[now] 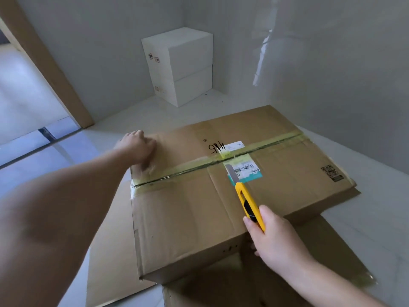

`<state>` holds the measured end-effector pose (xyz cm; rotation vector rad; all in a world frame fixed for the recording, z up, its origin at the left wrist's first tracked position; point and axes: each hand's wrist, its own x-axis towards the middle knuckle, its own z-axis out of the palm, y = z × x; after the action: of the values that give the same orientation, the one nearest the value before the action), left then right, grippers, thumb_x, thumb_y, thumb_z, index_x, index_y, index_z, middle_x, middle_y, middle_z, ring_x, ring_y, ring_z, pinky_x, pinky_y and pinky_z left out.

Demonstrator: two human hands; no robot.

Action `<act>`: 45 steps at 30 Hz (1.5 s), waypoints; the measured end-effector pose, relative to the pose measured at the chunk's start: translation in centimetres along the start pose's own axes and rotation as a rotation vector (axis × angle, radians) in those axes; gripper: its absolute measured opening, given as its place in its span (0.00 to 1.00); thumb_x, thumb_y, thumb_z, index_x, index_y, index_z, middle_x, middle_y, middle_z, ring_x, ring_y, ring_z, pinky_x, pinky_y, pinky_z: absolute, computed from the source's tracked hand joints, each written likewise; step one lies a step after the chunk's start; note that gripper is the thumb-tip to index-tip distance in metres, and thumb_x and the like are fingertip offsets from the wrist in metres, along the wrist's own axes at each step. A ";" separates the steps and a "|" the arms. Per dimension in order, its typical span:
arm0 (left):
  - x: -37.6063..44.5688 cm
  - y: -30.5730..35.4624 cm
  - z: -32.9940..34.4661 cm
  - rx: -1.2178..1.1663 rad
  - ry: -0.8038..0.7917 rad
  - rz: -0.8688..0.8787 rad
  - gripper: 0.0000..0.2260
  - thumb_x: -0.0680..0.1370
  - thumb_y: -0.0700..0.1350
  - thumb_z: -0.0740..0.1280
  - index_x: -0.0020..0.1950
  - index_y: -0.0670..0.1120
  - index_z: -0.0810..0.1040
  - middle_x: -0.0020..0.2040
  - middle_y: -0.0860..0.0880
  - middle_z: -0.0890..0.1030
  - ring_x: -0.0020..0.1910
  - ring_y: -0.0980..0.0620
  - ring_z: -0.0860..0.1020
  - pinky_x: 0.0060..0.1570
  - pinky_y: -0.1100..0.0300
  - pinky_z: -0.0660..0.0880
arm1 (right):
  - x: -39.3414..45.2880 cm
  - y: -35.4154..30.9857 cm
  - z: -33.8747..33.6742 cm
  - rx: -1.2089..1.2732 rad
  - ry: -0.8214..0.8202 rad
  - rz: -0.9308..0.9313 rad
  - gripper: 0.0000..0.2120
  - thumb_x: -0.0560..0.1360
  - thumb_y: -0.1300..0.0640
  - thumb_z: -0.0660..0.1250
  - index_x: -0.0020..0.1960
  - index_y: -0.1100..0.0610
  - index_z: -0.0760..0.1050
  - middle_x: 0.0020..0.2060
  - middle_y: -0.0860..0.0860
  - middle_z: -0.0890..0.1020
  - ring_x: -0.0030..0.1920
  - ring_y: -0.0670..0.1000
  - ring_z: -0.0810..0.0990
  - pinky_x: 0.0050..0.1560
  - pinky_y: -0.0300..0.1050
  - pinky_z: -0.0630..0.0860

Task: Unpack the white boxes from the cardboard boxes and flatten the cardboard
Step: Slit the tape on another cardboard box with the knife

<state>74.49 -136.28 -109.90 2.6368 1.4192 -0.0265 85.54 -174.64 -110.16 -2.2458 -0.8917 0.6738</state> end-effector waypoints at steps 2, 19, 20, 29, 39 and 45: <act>0.8 -0.2 0.7 -0.043 0.013 -0.022 0.26 0.78 0.60 0.54 0.61 0.41 0.71 0.63 0.40 0.73 0.63 0.40 0.70 0.62 0.49 0.69 | 0.5 -0.3 0.2 -0.020 0.013 0.001 0.12 0.78 0.45 0.60 0.42 0.52 0.66 0.36 0.56 0.77 0.36 0.55 0.80 0.36 0.54 0.81; -7.1 -5.5 -0.3 -0.155 0.010 -0.245 0.27 0.79 0.59 0.58 0.70 0.41 0.63 0.63 0.38 0.74 0.60 0.38 0.72 0.57 0.50 0.68 | 7.8 -2.1 -2.1 0.123 0.150 -0.115 0.17 0.78 0.51 0.64 0.36 0.57 0.63 0.27 0.52 0.68 0.27 0.53 0.67 0.29 0.46 0.64; -8.9 -5.1 -0.2 -0.153 -0.006 -0.195 0.26 0.79 0.58 0.59 0.69 0.42 0.63 0.60 0.38 0.76 0.57 0.40 0.74 0.55 0.51 0.69 | 7.7 -1.6 -2.5 0.126 0.164 -0.142 0.17 0.78 0.52 0.64 0.35 0.57 0.63 0.27 0.52 0.67 0.27 0.53 0.67 0.29 0.46 0.63; -18.0 6.8 -0.4 0.240 -0.223 0.458 0.17 0.69 0.64 0.65 0.39 0.51 0.69 0.33 0.54 0.72 0.35 0.49 0.74 0.32 0.58 0.70 | 2.4 5.8 -9.1 0.142 0.355 -0.070 0.17 0.77 0.52 0.66 0.36 0.63 0.68 0.28 0.60 0.75 0.29 0.58 0.74 0.28 0.45 0.66; -18.5 17.7 4.0 0.155 -0.016 1.125 0.14 0.73 0.56 0.58 0.32 0.49 0.67 0.25 0.53 0.71 0.23 0.53 0.68 0.22 0.68 0.57 | -5.9 11.4 -8.8 0.797 0.512 0.384 0.13 0.81 0.52 0.59 0.43 0.60 0.71 0.29 0.54 0.77 0.25 0.49 0.76 0.24 0.41 0.71; -18.0 19.8 4.0 0.135 -0.102 1.167 0.19 0.73 0.62 0.46 0.38 0.51 0.68 0.33 0.53 0.73 0.33 0.51 0.71 0.35 0.60 0.67 | -7.1 11.4 -8.0 0.930 0.476 0.508 0.13 0.81 0.51 0.58 0.44 0.57 0.71 0.30 0.53 0.79 0.27 0.50 0.77 0.28 0.42 0.72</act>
<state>81.25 -162.50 -109.90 3.0604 -0.2907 -0.1210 90.91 -189.30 -111.15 -1.6206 0.2367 0.5571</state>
